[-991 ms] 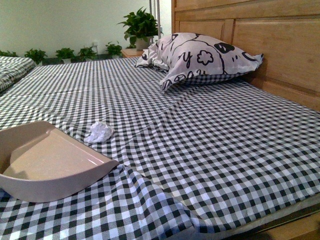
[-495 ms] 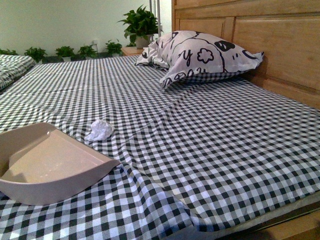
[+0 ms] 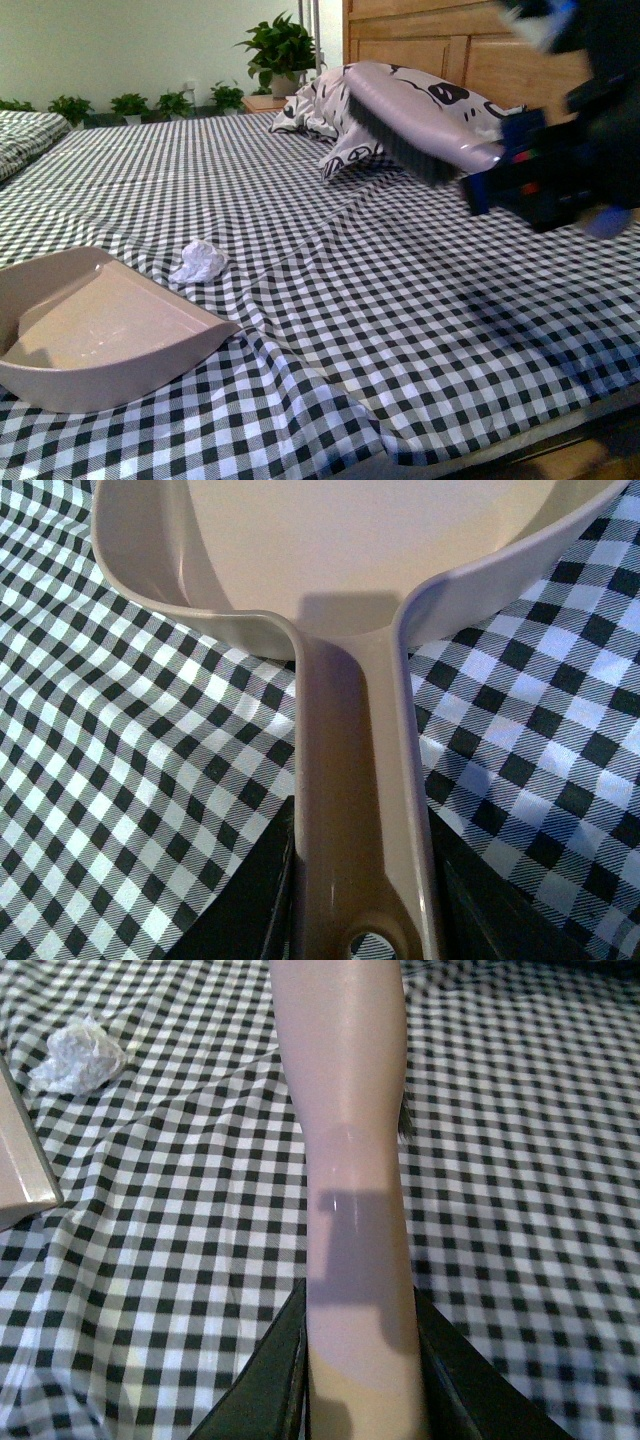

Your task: Clean up trash

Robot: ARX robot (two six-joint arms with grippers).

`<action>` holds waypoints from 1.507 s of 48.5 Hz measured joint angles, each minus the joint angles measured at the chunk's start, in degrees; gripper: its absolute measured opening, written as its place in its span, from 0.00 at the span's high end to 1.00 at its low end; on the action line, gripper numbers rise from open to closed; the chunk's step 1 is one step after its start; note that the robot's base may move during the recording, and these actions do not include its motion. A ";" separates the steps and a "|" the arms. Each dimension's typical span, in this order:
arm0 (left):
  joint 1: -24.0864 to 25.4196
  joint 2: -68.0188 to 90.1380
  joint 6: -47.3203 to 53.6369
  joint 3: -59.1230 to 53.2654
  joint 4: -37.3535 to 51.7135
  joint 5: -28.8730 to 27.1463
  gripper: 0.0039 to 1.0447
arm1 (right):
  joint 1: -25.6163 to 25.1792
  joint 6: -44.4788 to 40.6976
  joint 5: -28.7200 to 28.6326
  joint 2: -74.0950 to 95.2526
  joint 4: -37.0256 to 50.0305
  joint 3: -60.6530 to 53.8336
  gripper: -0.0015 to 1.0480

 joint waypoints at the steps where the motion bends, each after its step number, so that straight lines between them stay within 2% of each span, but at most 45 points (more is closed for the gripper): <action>1: 0.00 0.00 0.00 0.00 0.00 0.00 0.73 | 0.20 -0.07 0.13 1.16 0.15 0.68 0.80; 12: 0.00 0.00 0.02 0.00 0.00 0.00 0.73 | 3.54 -1.57 2.45 20.61 -0.79 13.44 0.80; 25: 0.00 0.00 0.02 0.00 0.00 0.00 0.73 | 8.35 -0.96 4.72 33.55 -2.12 26.43 0.80; 34: 0.00 0.00 0.04 0.00 0.00 0.00 0.73 | 11.39 0.13 5.31 37.64 -3.58 30.27 0.80; 42: 0.00 0.00 0.04 0.00 0.00 0.00 0.73 | 13.70 0.15 4.09 38.34 -8.63 30.62 0.80; 52: 0.00 0.00 0.04 0.00 0.00 0.00 0.73 | 14.14 1.03 -3.50 37.53 -14.40 30.62 0.80; 59: 0.00 0.00 0.11 0.00 0.00 0.00 0.73 | 14.01 2.27 -12.46 34.77 -17.29 29.88 0.80; 65: 0.00 0.00 0.15 0.00 0.00 0.00 0.73 | 12.46 2.21 -25.42 29.31 -19.32 28.26 0.80; 68: 0.00 0.00 0.17 0.00 0.00 0.00 0.73 | 11.13 1.81 -26.38 27.41 -19.28 27.69 0.80; 73: 0.00 0.00 0.17 0.00 0.00 0.00 0.73 | 8.20 1.46 -22.71 27.02 -17.84 26.82 0.80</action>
